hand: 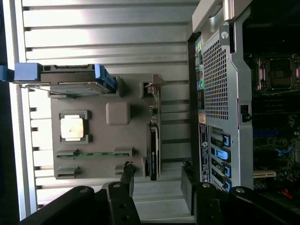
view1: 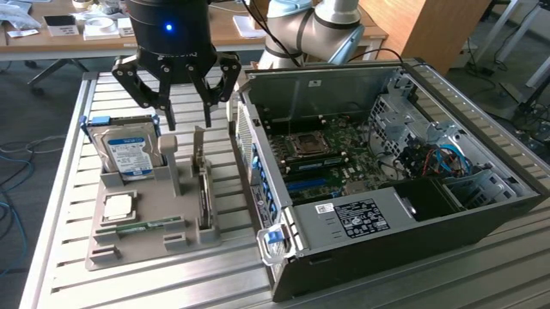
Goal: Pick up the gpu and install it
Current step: 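Pick up the gpu and move the gpu toward the slot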
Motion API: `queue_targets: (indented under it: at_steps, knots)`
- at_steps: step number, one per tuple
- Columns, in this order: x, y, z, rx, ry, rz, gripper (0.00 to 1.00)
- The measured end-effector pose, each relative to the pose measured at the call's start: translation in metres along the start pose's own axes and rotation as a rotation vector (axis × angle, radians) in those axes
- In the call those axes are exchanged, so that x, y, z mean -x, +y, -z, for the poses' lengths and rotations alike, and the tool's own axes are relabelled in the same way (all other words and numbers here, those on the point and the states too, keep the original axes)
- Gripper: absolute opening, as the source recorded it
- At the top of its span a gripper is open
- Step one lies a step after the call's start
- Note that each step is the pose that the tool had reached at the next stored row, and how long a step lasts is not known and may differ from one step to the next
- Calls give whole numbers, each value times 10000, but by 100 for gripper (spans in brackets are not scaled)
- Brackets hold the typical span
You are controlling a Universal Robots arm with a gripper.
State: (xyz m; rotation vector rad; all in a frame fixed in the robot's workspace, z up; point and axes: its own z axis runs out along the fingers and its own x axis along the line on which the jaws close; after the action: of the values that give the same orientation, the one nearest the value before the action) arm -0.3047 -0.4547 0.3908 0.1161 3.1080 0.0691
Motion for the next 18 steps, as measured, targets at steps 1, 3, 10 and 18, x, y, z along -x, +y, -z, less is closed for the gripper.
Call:
queue_targets:
  at_steps: [1,3,10,18]
  knots:
    - [0,0,-2,0,0,0,53]
    - [-1,-1,-20,0,0,-1,53]
    - [-4,-6,-141,0,0,-1,53]
    - [-6,-10,-217,-1,1,-1,53]
